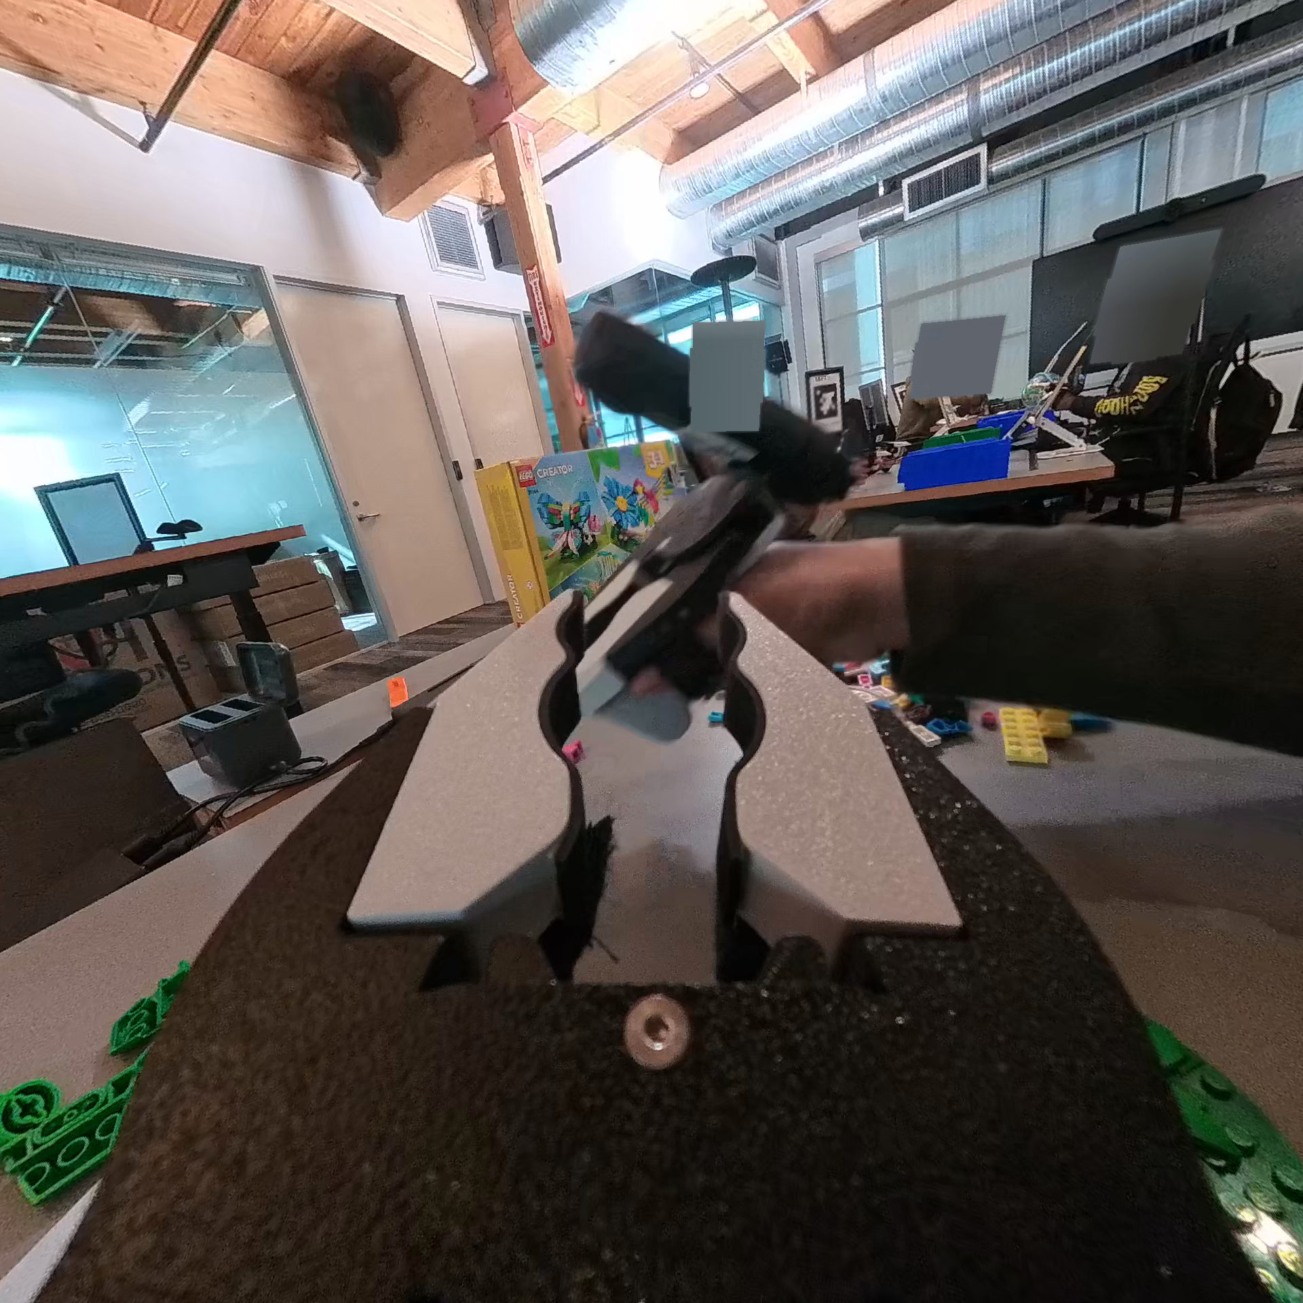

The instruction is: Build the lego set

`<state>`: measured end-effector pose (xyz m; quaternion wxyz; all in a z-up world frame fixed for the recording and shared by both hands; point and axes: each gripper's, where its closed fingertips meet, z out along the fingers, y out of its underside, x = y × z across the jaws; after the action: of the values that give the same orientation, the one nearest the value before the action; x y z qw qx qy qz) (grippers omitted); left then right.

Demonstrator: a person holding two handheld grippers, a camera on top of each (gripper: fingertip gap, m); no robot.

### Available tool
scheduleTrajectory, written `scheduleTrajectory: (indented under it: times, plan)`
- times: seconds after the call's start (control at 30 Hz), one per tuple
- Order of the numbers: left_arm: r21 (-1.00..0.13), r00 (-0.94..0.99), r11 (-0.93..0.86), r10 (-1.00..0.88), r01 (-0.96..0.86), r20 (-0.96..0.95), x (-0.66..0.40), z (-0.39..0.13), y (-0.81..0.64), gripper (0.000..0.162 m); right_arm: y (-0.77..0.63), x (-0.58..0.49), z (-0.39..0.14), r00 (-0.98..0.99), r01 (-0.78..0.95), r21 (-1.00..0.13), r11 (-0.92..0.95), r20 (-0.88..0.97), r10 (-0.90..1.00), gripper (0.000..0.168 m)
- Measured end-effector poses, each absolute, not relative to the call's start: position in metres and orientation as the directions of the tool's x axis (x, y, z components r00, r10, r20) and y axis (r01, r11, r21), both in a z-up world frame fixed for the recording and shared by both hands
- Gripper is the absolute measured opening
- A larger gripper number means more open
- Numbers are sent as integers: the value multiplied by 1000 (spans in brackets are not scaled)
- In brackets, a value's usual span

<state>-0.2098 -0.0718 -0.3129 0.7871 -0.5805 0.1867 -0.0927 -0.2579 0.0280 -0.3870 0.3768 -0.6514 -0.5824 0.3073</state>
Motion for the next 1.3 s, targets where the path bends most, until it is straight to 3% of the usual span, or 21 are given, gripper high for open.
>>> scheduleTrajectory:
  times: [0.1, 0.23, 0.37, 0.5, 0.83, 0.93, 1.1, 1.3]
  plan:
    - [-949, 914, 309, -361, -69, -184, -210, -313, -72, 35, 54, -202, -366, 256, 503, -863, -34, 111, 960, 27]
    - [-949, 915, 309, -360, -69, -184, -211, -313, -71, 35, 119, -85, -358, 573, 483, -863, -145, 186, 798, 21]
    - [-948, 915, 309, -359, -71, -185, -211, -313, -72, 35, 156, 10, -383, 765, 382, -842, -381, 56, 641, 17]
    - [-949, 914, 308, -360, -71, -186, -211, -313, -72, 35, 162, 23, -414, 758, 336, -799, -499, -85, 647, 15]
    - [-948, 914, 309, -359, -76, -190, -211, -313, -72, 35, 172, 19, -435, 750, 400, -693, -600, -129, 649, 23]
    - [-947, 913, 310, -359, -78, -193, -211, -313, -72, 35, 176, 17, -436, 745, 440, -675, -593, -95, 660, 21]
    - [-948, 913, 310, -360, -76, -191, -211, -313, -72, 35, 173, 14, -437, 678, 557, -646, -522, -9, 735, 1]
    - [-948, 913, 310, -360, -76, -191, -211, -313, -72, 35, 173, 20, -438, 635, 624, -642, -445, 86, 767, 0]
